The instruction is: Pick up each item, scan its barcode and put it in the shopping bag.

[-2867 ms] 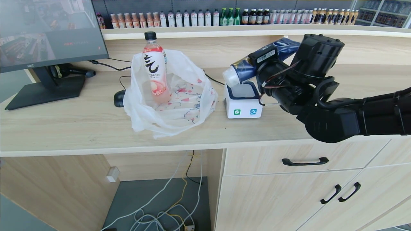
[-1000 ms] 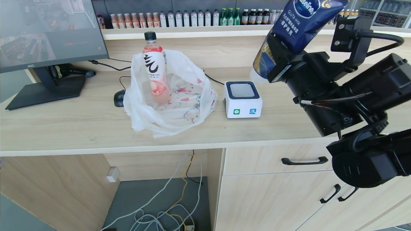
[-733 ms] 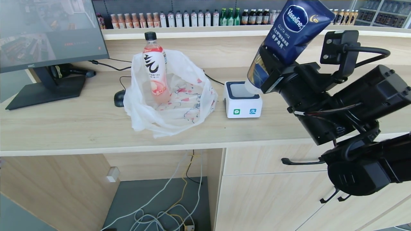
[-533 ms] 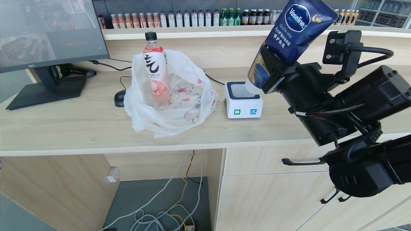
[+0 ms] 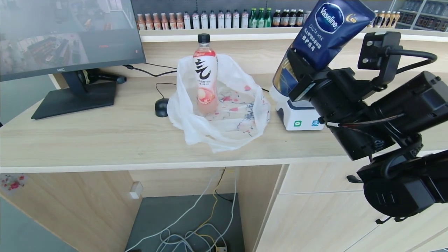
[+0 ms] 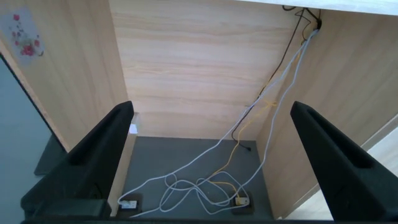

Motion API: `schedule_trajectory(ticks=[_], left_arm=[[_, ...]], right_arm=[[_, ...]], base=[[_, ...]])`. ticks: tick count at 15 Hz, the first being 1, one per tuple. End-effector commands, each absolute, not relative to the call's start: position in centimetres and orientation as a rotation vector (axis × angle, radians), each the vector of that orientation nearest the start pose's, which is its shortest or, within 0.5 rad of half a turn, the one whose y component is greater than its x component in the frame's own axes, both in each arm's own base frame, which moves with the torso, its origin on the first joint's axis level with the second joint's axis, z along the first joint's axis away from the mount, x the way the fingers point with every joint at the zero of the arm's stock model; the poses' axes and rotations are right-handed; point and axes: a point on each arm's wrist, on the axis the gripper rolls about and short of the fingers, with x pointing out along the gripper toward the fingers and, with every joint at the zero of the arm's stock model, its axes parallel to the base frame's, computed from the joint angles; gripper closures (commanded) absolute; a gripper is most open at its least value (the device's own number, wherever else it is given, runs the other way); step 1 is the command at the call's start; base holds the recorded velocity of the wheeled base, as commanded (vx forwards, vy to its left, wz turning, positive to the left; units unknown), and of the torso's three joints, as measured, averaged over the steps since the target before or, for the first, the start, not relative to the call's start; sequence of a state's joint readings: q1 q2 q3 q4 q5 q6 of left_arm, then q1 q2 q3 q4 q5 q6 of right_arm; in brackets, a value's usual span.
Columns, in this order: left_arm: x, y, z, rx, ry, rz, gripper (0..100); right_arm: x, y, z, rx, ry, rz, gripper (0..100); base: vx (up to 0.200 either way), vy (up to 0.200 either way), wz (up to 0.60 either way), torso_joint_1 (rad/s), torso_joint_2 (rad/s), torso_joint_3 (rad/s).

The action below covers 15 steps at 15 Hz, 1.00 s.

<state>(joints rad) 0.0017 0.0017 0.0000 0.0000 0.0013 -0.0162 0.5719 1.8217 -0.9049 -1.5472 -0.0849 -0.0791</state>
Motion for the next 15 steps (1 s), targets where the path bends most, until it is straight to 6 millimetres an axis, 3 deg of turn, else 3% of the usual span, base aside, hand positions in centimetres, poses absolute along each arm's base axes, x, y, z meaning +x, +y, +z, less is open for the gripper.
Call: schedule_trajectory(ticks=[1, 3, 15], left_arm=[[-2.3, 0.0, 7.6, -0.017, 0.002, 0.003, 0], [-2.3, 0.0, 7.6, -0.017, 0.002, 0.003, 0], [-2.3, 0.0, 7.6, -0.014, 0.002, 0.003, 0]], right_arm=[[27.2, 17.4, 25.9, 0.131, -0.623, 0.448, 100], [27.2, 17.4, 25.9, 0.13, -0.622, 0.448, 100], [27.4, 18.7, 24.3, 0.04, -0.498, 0.477, 100]], base=[[0.0, 0.2, 0.0, 0.002, 0.0, 0.002], [0.0, 0.2, 0.0, 0.0, 0.0, 0.002], [0.0, 0.0, 0.0, 0.0, 0.0, 0.0]])
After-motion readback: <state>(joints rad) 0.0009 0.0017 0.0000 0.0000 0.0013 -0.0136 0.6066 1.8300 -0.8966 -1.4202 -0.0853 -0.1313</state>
